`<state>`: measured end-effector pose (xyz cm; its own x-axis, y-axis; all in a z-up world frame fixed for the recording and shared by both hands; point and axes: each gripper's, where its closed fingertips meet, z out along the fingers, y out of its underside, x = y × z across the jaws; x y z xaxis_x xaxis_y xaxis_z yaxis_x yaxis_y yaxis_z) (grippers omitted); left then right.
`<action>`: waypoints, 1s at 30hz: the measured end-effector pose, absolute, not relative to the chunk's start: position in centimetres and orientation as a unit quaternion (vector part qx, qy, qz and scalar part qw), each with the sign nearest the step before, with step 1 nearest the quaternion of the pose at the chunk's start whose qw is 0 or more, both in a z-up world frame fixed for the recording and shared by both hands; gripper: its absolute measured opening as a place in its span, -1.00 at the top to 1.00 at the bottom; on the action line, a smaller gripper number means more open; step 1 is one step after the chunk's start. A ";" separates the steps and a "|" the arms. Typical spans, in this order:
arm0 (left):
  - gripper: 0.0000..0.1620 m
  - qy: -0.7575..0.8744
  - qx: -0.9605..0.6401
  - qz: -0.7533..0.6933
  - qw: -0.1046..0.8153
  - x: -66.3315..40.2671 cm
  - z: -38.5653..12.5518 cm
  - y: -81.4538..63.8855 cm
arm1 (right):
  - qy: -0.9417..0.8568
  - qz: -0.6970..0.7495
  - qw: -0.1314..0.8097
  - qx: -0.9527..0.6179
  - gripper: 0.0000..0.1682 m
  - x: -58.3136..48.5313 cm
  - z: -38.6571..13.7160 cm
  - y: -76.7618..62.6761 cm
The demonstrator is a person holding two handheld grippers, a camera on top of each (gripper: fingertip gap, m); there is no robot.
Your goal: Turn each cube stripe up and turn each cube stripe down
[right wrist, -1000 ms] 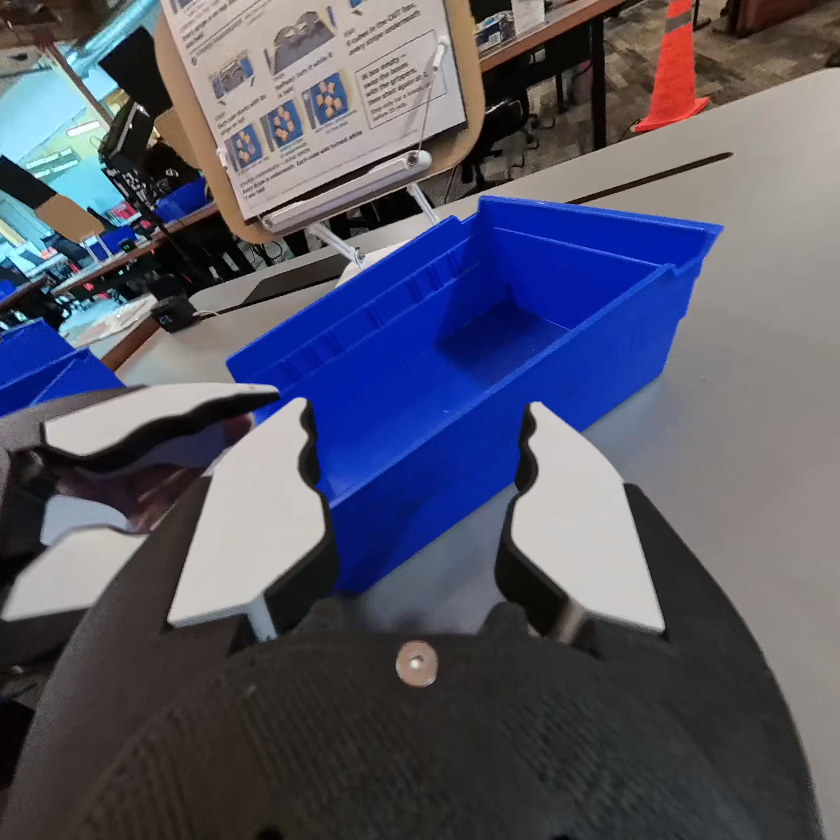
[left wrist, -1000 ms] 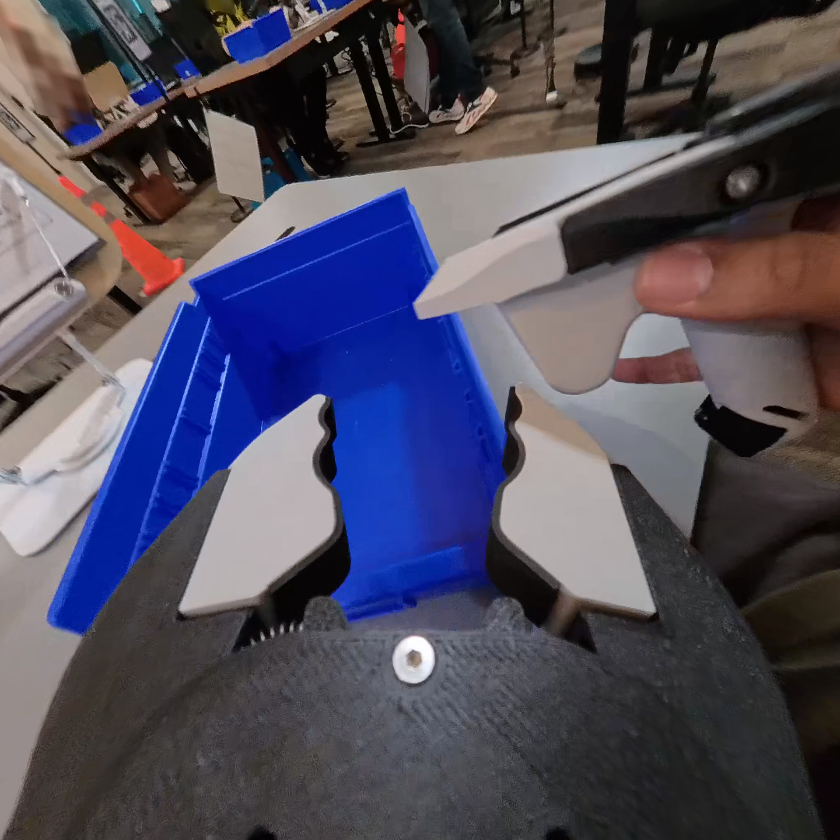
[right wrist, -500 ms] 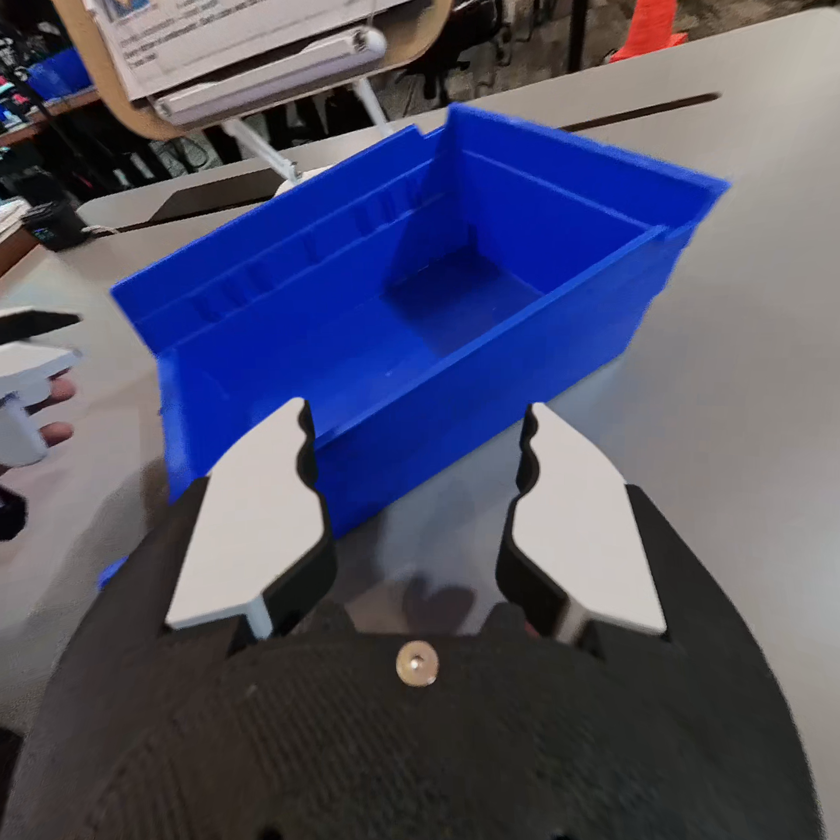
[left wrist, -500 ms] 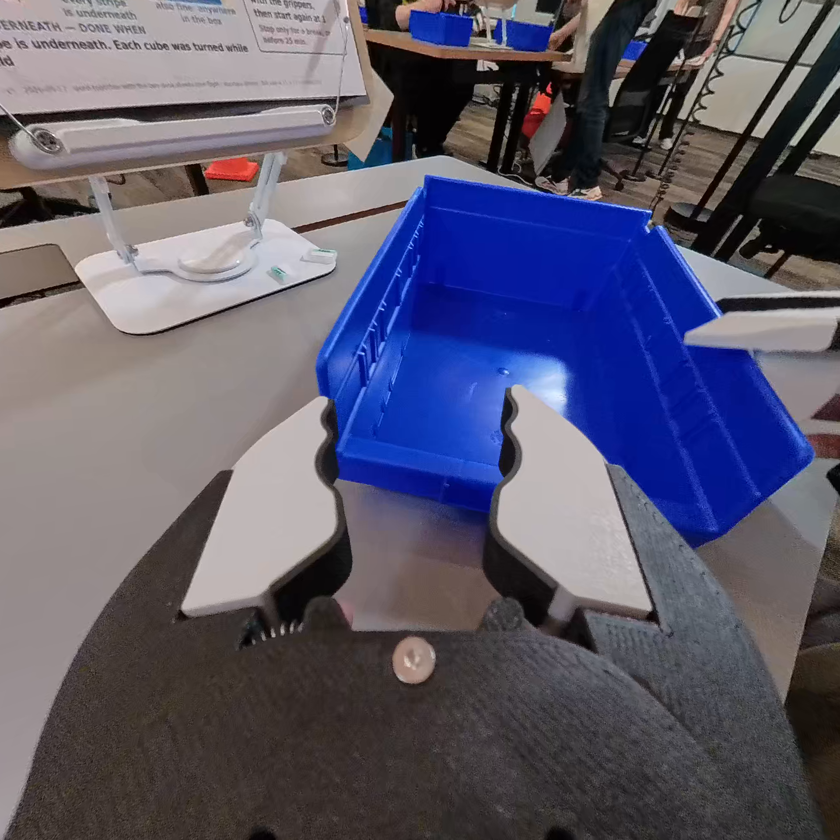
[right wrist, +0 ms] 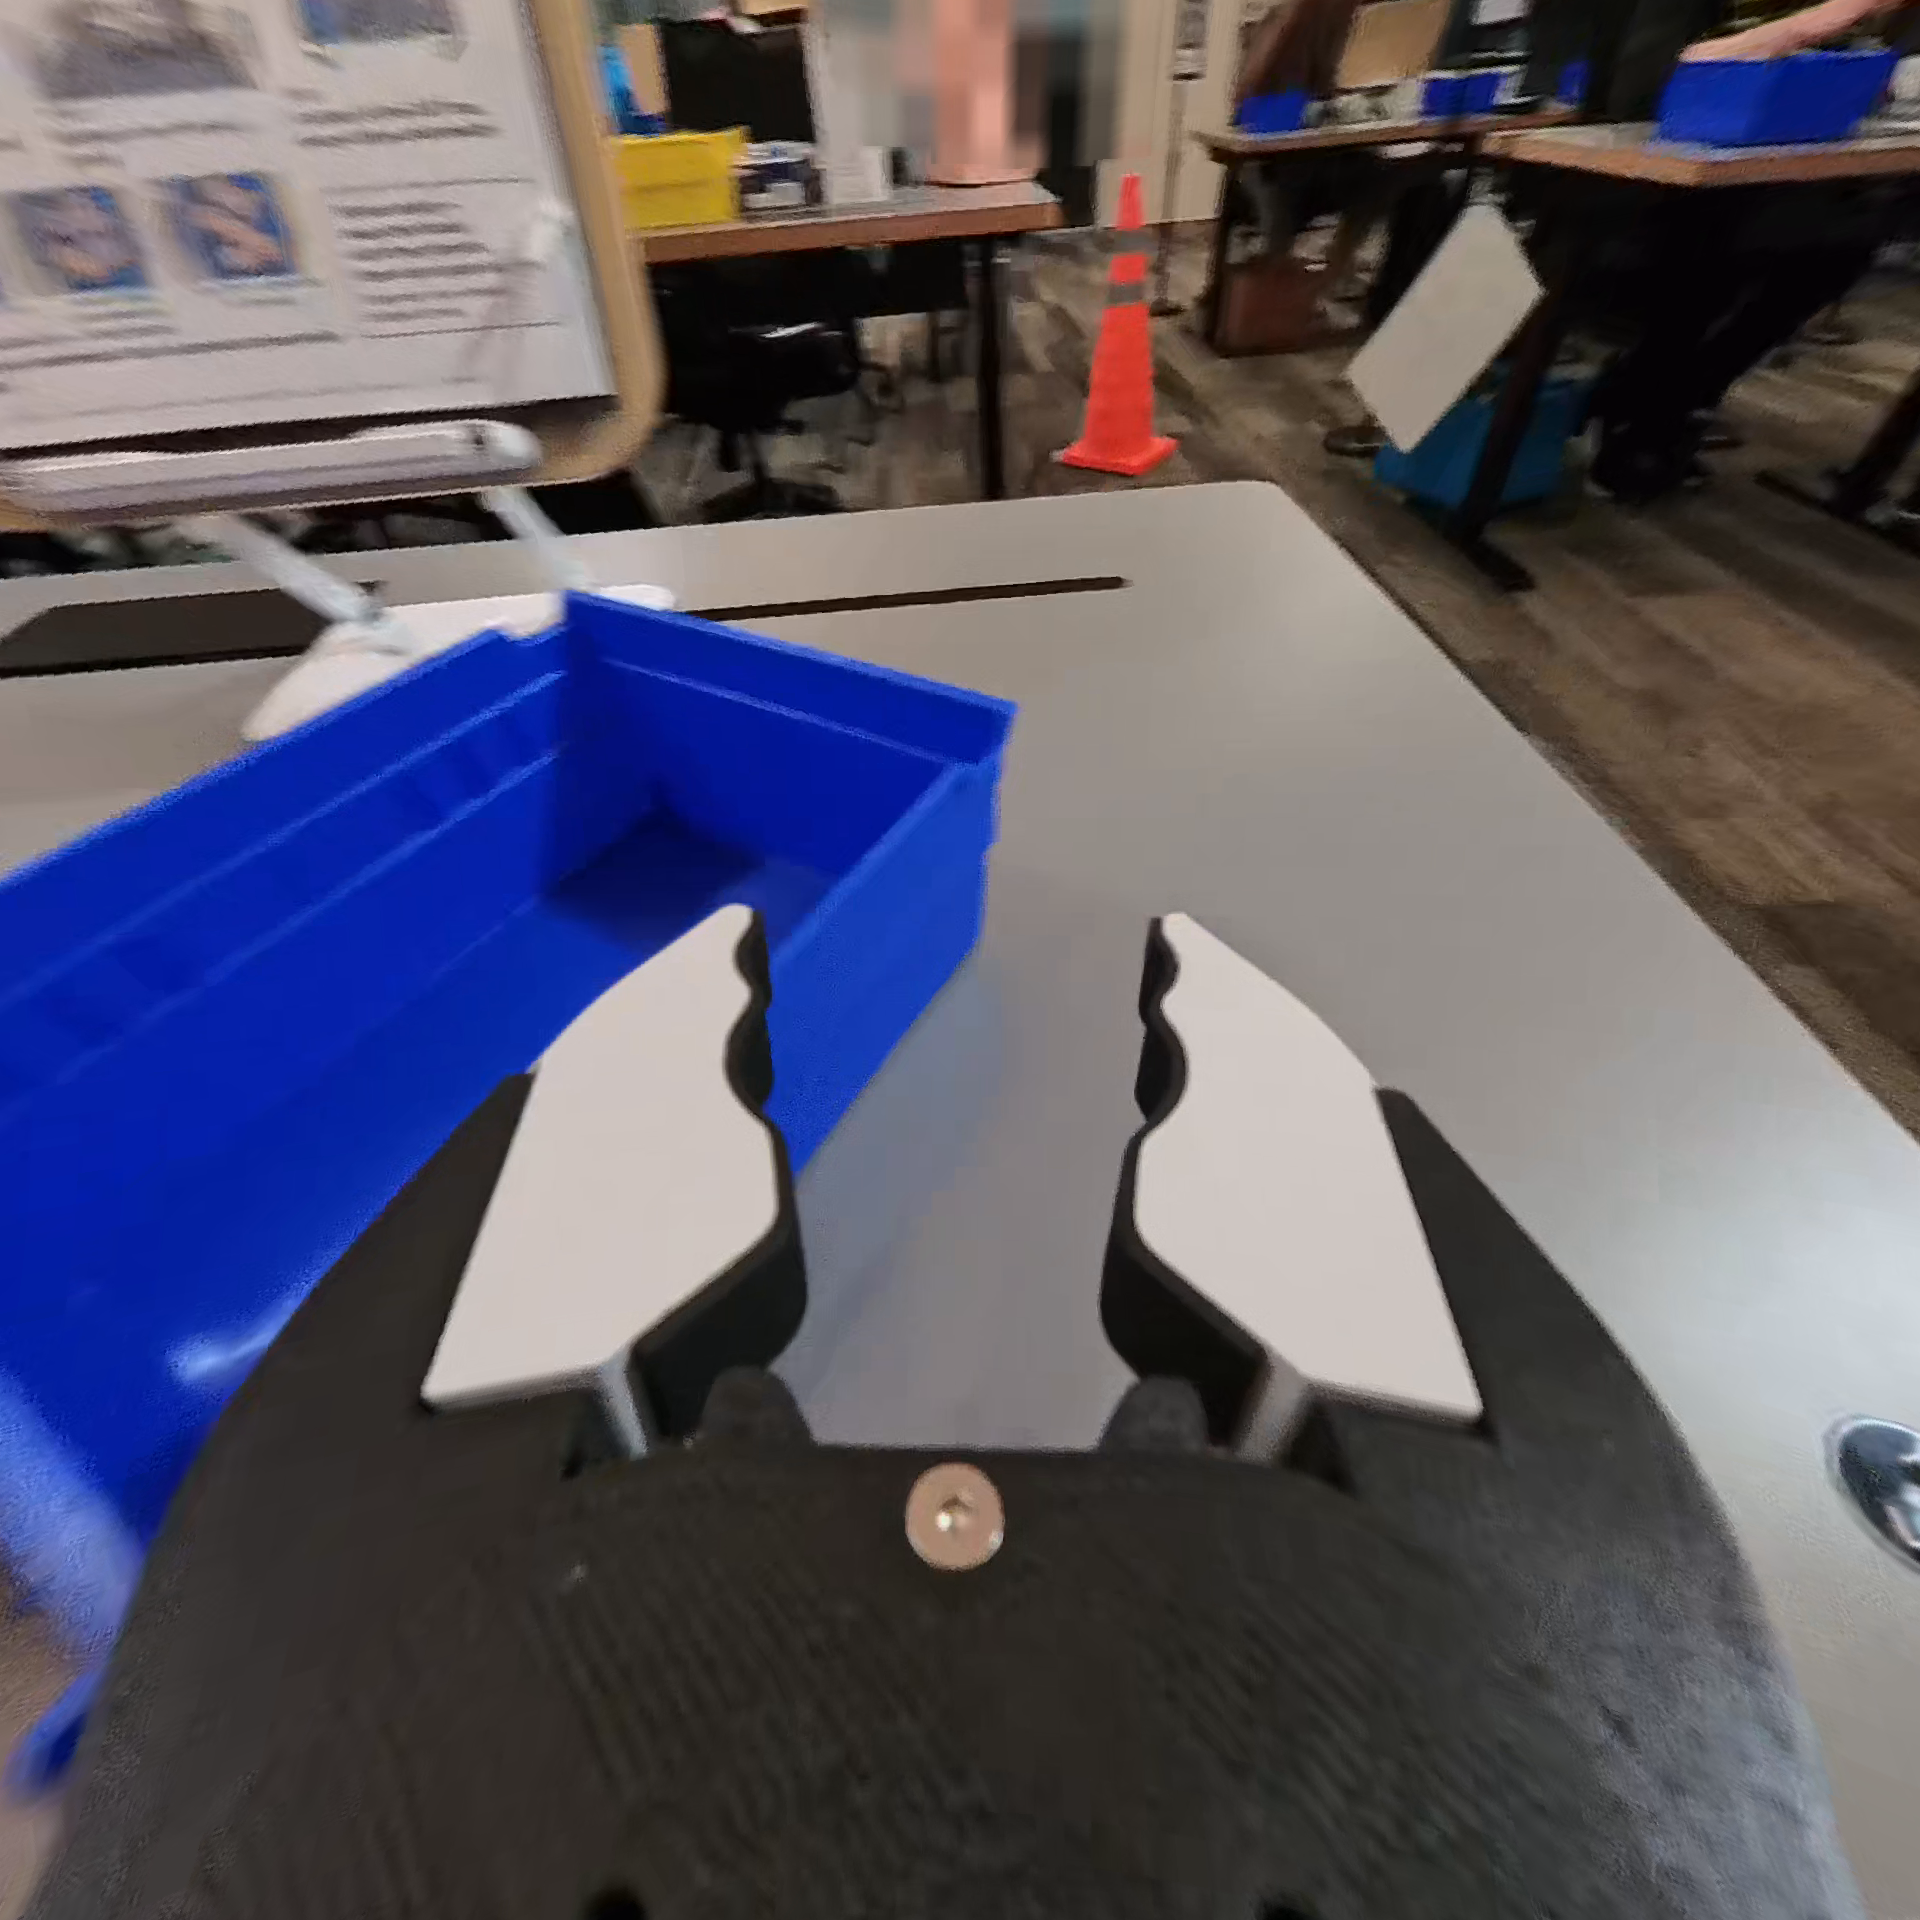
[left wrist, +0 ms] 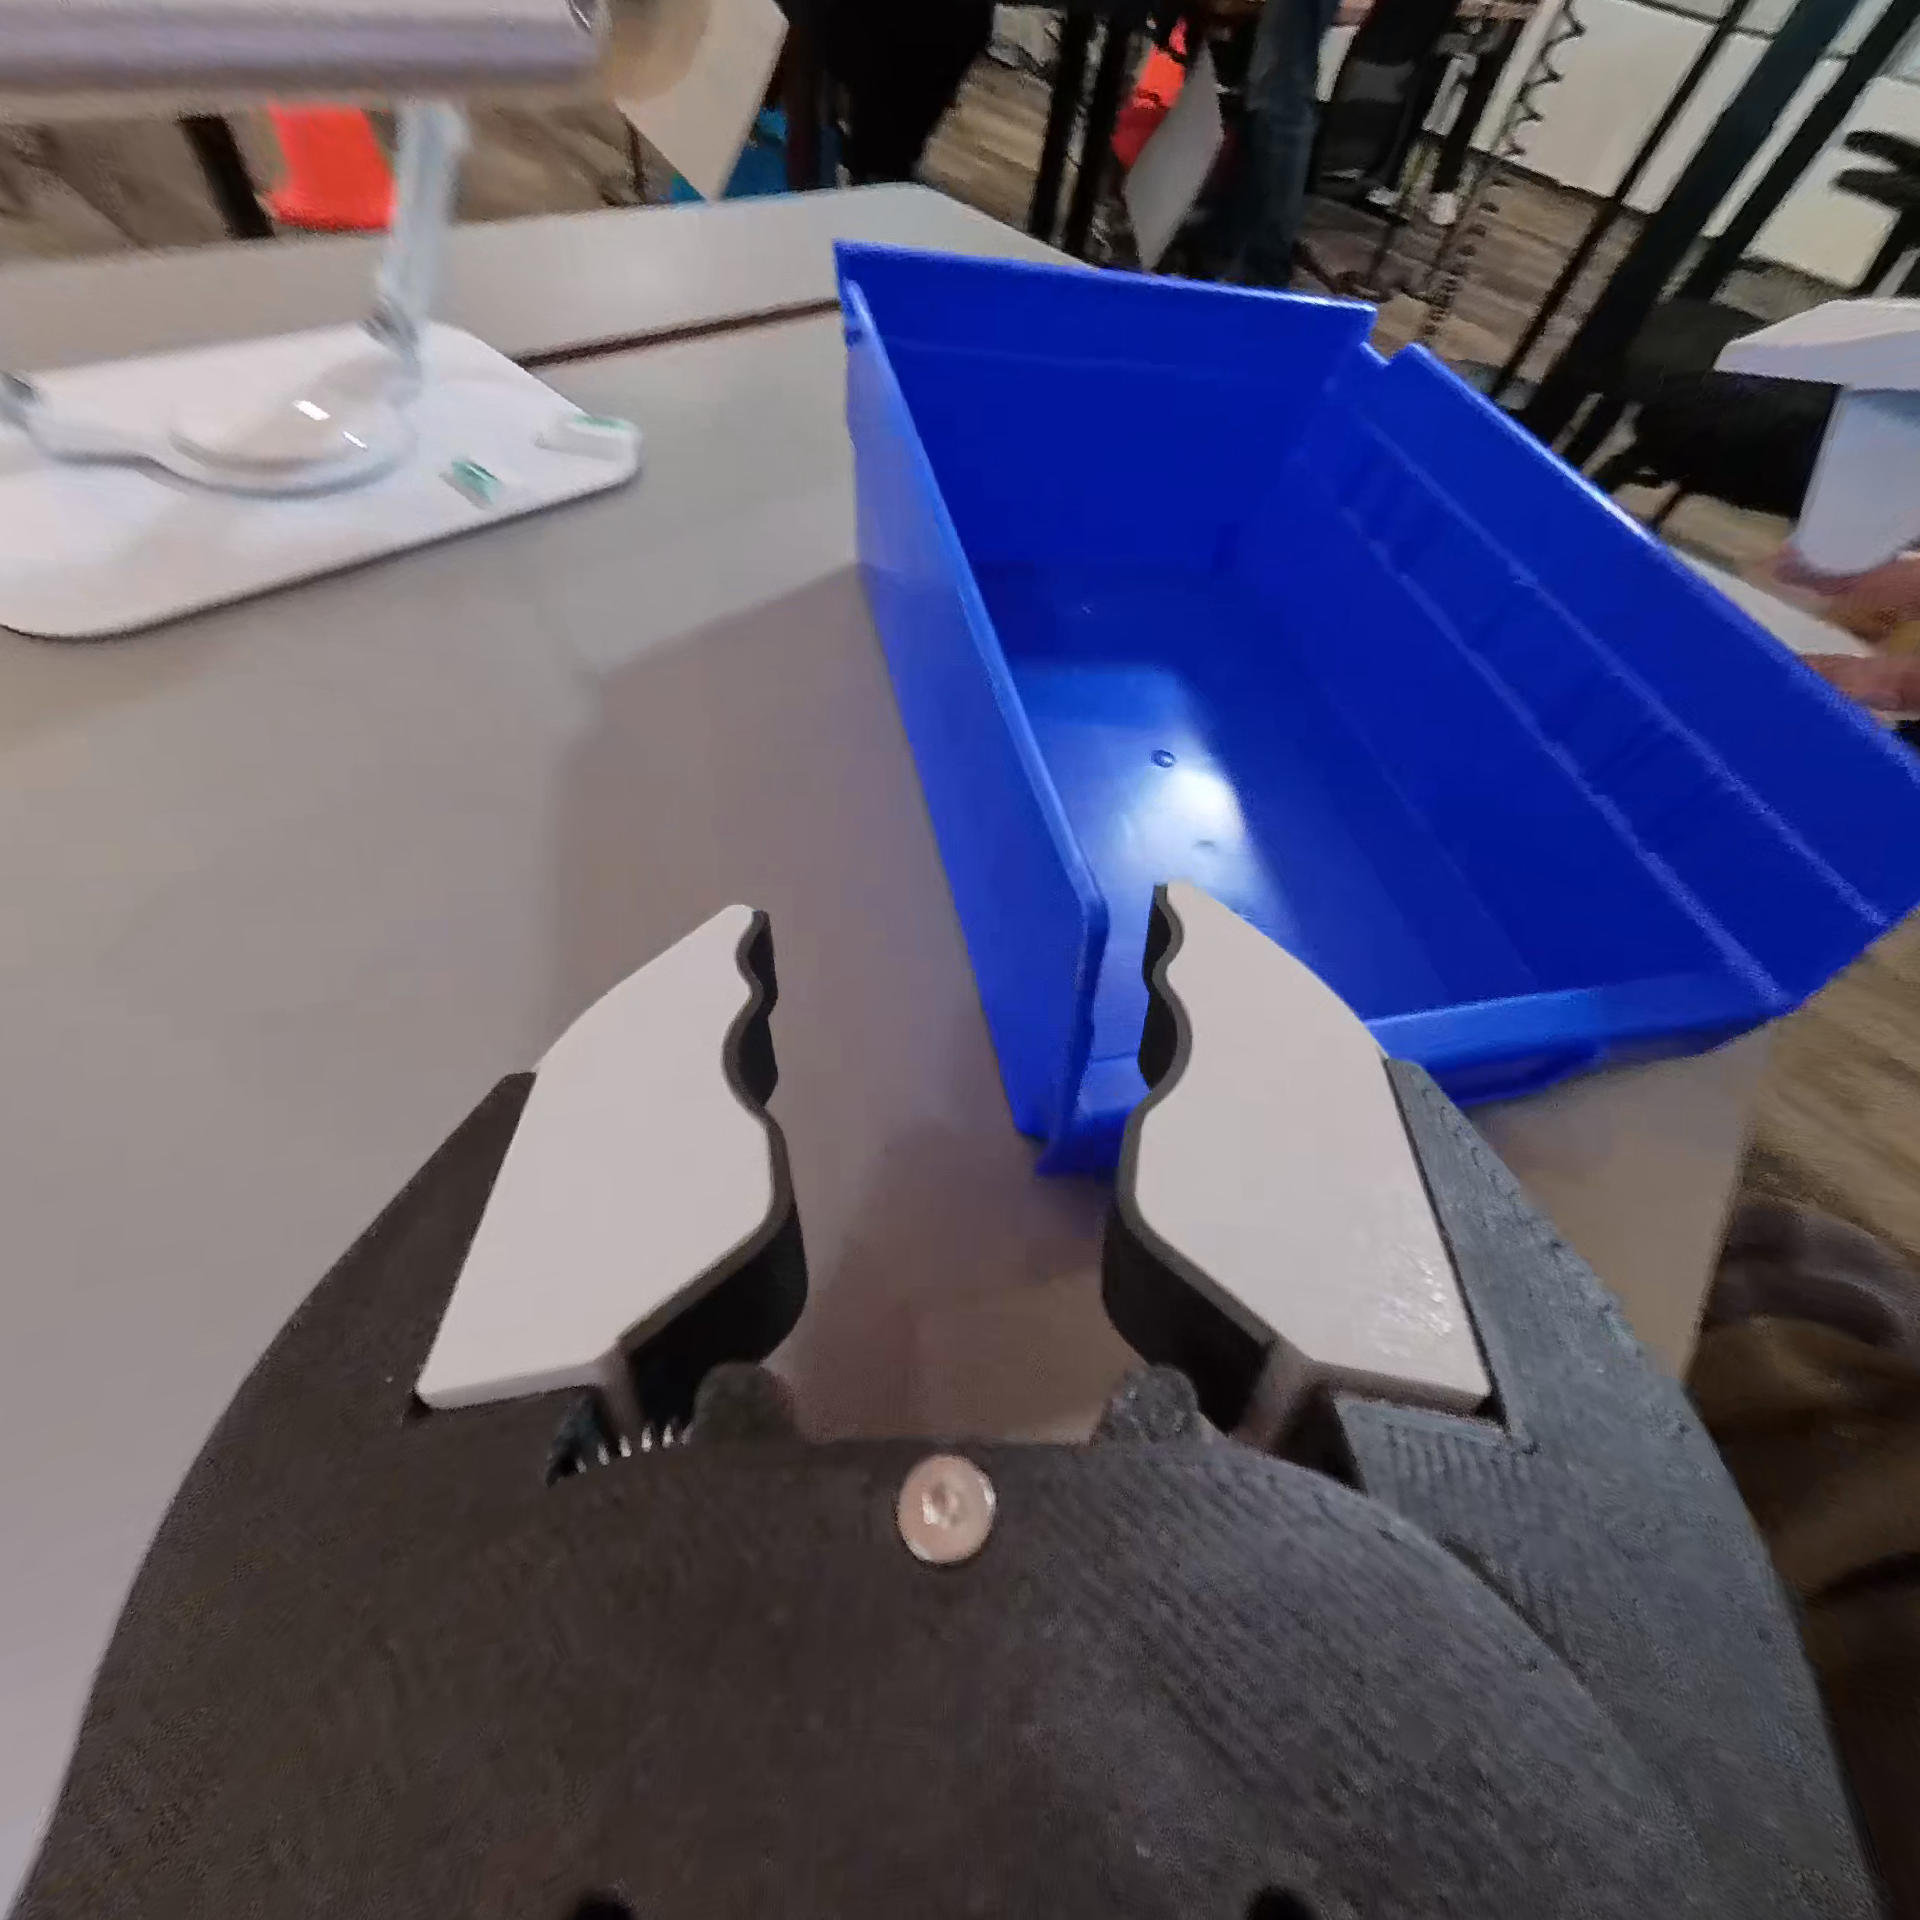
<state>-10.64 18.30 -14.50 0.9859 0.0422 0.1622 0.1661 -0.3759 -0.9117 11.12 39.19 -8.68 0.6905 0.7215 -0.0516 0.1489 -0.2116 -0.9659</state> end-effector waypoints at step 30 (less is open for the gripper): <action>0.05 -0.055 -0.803 -0.112 0.583 -10.5 -12.9 20.2 | -0.364 0.288 0.450 -0.763 0.96 13.2 -14.4 47.7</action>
